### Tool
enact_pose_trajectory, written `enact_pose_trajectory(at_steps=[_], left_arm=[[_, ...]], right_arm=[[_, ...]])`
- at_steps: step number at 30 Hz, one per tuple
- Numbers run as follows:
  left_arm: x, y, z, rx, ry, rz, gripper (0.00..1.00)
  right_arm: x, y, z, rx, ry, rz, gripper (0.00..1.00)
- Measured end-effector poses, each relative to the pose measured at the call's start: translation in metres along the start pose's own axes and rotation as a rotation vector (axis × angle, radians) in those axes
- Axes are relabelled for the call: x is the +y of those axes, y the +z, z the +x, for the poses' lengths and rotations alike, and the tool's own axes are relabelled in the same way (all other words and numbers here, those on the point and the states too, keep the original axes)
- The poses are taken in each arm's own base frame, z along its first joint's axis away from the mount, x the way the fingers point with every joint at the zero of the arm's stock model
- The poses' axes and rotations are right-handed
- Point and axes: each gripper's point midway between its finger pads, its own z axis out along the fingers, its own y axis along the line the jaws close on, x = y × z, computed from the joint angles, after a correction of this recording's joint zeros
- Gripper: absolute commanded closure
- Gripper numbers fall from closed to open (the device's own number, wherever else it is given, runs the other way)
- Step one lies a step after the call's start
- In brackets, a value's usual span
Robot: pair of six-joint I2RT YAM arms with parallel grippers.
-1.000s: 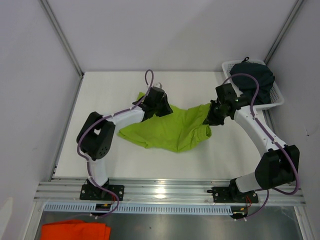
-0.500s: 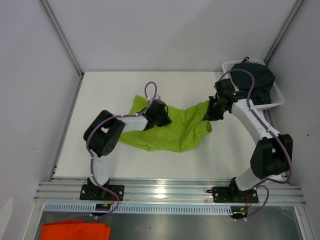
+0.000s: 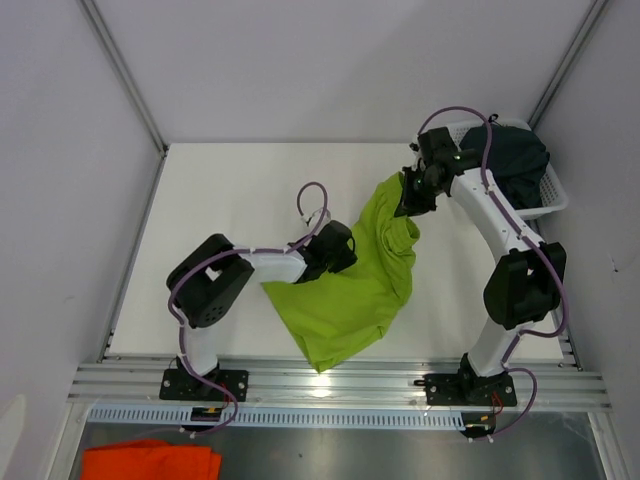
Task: Fold and stack the shorts
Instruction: Fold the shorts
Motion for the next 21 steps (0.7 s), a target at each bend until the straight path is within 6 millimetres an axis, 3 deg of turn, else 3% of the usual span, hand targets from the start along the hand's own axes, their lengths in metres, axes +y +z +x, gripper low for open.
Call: enact_pose_trajectory(at_steps=[7, 11, 16, 21], left_arm=[[0.013, 0.013, -0.038, -0.029, 0.007, -0.037, 0.74], [0.023, 0.021, -0.049, -0.017, 0.038, -0.056, 0.73], [0.006, 0.039, -0.062, -0.010, 0.107, -0.035, 0.73], [-0.010, 0.059, -0.068, 0.000, 0.155, -0.016, 0.73]], right_arm=[[0.027, -0.012, 0.025, 0.015, -0.147, 0.065, 1.00], [0.019, -0.024, 0.027, 0.000, -0.160, 0.119, 1.00], [0.010, -0.030, 0.029, -0.012, -0.158, 0.162, 1.00], [-0.003, -0.029, 0.044, 0.006, -0.148, 0.199, 1.00]])
